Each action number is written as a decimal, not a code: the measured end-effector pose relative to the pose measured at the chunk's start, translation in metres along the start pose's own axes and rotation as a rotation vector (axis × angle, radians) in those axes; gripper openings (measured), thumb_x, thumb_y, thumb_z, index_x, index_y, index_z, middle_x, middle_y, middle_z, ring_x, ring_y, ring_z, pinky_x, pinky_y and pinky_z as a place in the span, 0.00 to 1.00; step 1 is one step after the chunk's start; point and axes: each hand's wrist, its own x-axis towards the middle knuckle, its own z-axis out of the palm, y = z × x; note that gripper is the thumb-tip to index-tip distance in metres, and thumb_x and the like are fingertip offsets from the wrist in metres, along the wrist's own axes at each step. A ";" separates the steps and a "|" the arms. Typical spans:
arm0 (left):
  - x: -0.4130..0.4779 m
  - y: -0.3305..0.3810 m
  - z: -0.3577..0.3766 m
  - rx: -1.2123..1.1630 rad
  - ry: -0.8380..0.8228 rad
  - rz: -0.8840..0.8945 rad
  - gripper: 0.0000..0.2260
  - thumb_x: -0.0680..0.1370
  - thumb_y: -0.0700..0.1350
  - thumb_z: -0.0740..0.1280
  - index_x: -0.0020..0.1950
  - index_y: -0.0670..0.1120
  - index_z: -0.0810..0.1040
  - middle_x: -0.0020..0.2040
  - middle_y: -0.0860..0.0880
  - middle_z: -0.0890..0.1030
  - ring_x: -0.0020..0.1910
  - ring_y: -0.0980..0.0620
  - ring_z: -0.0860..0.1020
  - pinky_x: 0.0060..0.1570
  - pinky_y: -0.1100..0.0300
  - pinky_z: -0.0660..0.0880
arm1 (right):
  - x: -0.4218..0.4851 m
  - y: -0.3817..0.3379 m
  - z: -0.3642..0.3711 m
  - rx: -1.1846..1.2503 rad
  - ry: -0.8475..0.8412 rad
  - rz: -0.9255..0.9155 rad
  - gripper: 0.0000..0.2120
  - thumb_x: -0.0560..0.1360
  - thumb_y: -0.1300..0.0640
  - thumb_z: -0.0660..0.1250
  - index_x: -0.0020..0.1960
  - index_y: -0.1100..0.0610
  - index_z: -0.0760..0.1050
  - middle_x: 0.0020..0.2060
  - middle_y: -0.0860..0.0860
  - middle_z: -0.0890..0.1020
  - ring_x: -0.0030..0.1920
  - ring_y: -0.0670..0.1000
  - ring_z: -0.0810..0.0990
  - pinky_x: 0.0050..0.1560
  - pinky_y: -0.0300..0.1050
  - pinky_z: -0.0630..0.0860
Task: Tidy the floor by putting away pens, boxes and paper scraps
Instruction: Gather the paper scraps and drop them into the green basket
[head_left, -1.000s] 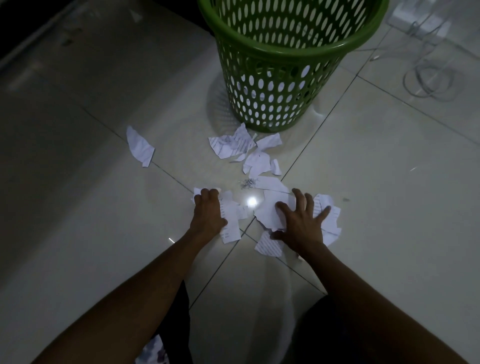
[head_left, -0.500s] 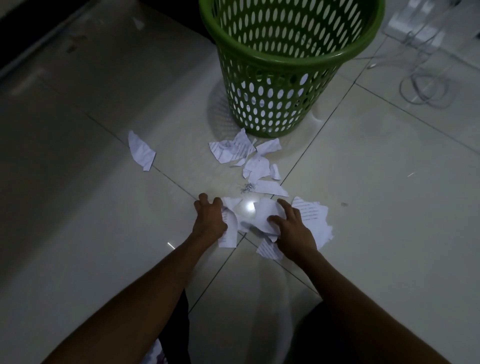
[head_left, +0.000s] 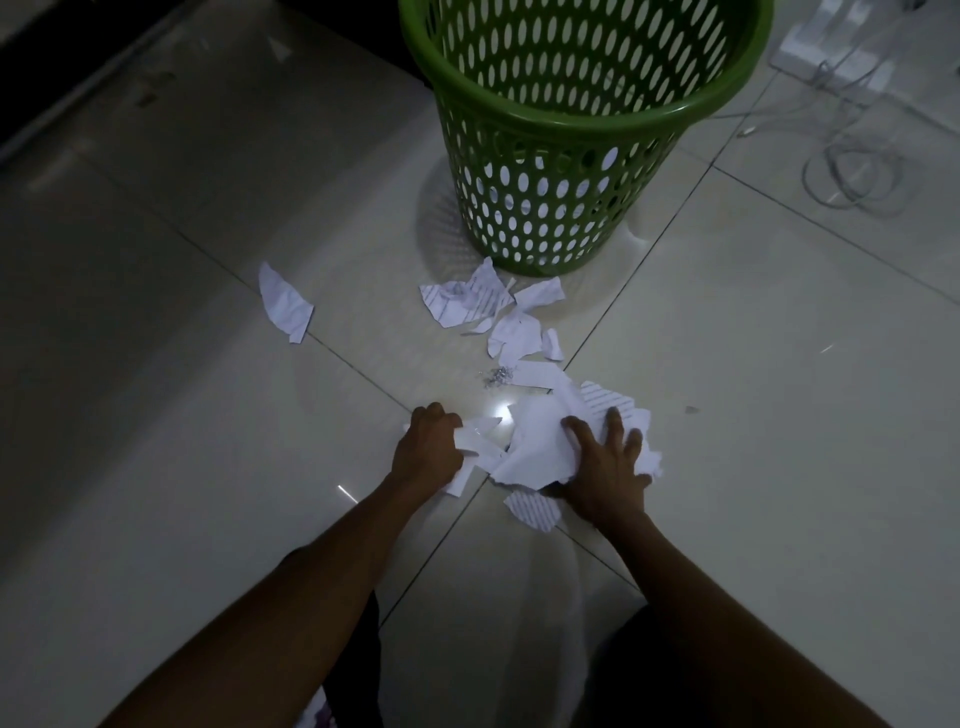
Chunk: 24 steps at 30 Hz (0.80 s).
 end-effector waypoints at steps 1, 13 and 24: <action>-0.001 0.000 0.000 0.007 0.001 0.014 0.12 0.73 0.41 0.70 0.54 0.38 0.78 0.55 0.41 0.75 0.59 0.44 0.70 0.51 0.51 0.72 | 0.001 -0.003 0.000 -0.041 0.013 -0.023 0.42 0.65 0.37 0.72 0.72 0.40 0.55 0.76 0.54 0.42 0.74 0.66 0.43 0.65 0.74 0.57; -0.011 -0.010 -0.003 -0.117 -0.134 -0.049 0.06 0.69 0.37 0.64 0.43 0.38 0.79 0.45 0.40 0.81 0.49 0.42 0.79 0.45 0.54 0.73 | -0.007 -0.012 0.002 0.039 0.098 -0.213 0.18 0.68 0.61 0.71 0.58 0.55 0.77 0.63 0.54 0.73 0.63 0.62 0.67 0.58 0.51 0.69; -0.035 -0.032 -0.016 -0.209 -0.123 -0.105 0.17 0.67 0.53 0.56 0.42 0.43 0.78 0.45 0.37 0.80 0.48 0.38 0.78 0.45 0.52 0.74 | -0.016 -0.013 -0.032 0.272 0.217 -0.223 0.13 0.64 0.52 0.57 0.42 0.57 0.75 0.36 0.53 0.82 0.39 0.58 0.80 0.38 0.49 0.74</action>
